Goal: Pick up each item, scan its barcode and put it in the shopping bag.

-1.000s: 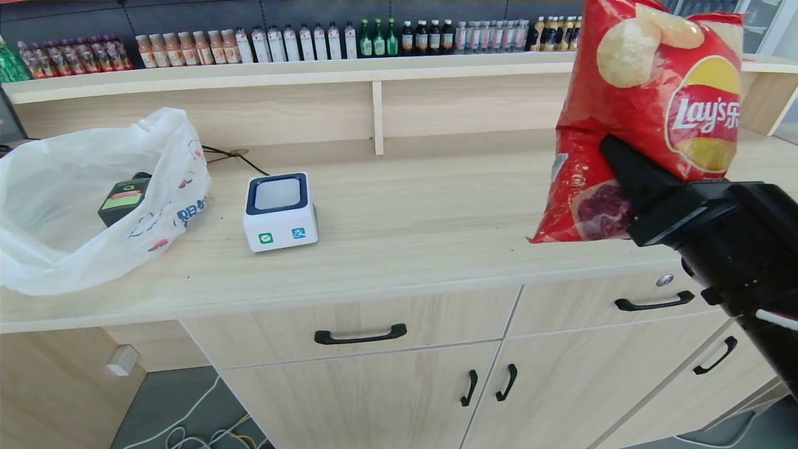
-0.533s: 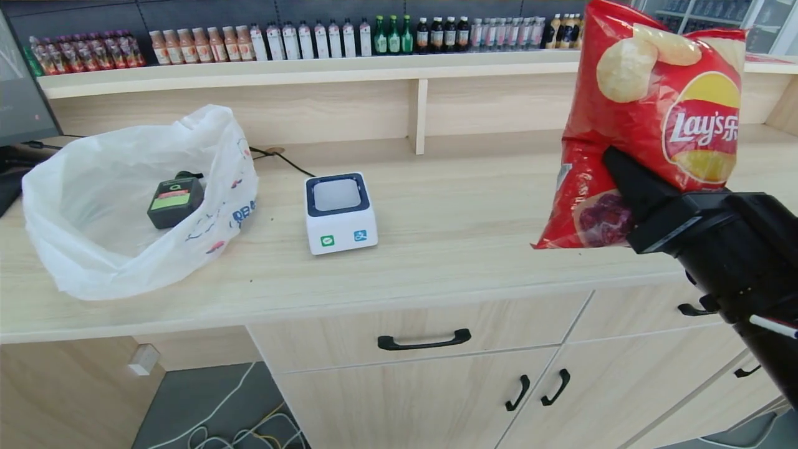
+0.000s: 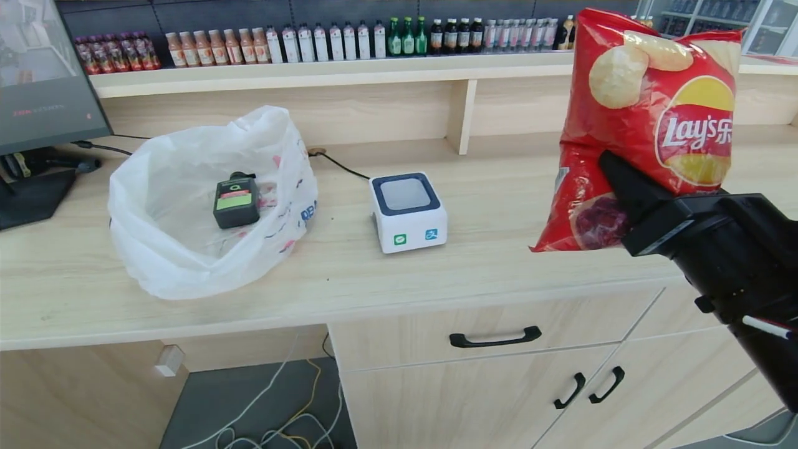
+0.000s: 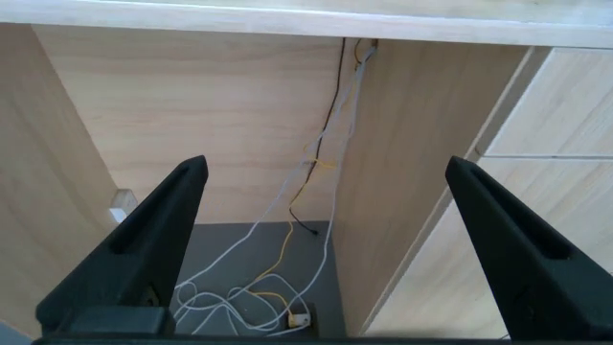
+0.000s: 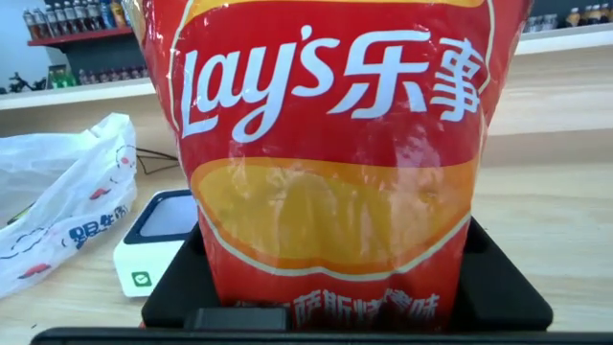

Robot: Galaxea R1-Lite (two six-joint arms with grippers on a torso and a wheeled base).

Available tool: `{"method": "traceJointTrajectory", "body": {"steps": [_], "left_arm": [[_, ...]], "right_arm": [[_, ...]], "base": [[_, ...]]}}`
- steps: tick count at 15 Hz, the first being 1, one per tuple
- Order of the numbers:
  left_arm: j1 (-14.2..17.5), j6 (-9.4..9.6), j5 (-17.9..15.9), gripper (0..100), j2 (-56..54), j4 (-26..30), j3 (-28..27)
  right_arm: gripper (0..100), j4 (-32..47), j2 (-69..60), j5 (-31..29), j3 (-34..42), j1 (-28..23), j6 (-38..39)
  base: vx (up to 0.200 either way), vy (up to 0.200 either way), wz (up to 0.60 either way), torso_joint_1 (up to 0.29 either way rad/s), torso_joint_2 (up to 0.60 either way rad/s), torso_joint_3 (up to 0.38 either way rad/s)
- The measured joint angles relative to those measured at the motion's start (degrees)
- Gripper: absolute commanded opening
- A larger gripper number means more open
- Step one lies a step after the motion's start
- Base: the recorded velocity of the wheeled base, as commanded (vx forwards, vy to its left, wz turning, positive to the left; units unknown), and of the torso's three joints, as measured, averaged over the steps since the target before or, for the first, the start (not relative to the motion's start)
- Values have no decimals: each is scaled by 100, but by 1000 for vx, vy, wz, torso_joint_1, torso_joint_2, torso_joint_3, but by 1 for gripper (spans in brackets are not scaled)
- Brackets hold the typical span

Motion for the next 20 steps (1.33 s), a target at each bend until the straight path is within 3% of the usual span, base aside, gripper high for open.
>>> {"method": "traceJointTrajectory", "body": {"steps": [10, 13, 20], "left_arm": [[0, 2, 0, 100, 0, 2, 0], [0, 38, 0, 100, 0, 0, 0], [0, 41, -2, 100, 0, -2, 0]], "right_arm": [[0, -35, 521, -20, -524, -11, -112], [0, -41, 639, -57, -629, -28, -169], [0, -41, 1193, -293, -1111, -607, -178]], "base": [[0, 200, 0, 2, 2, 2], [0, 0, 0, 0, 0, 0], [0, 0, 0, 0, 0, 0]]}}
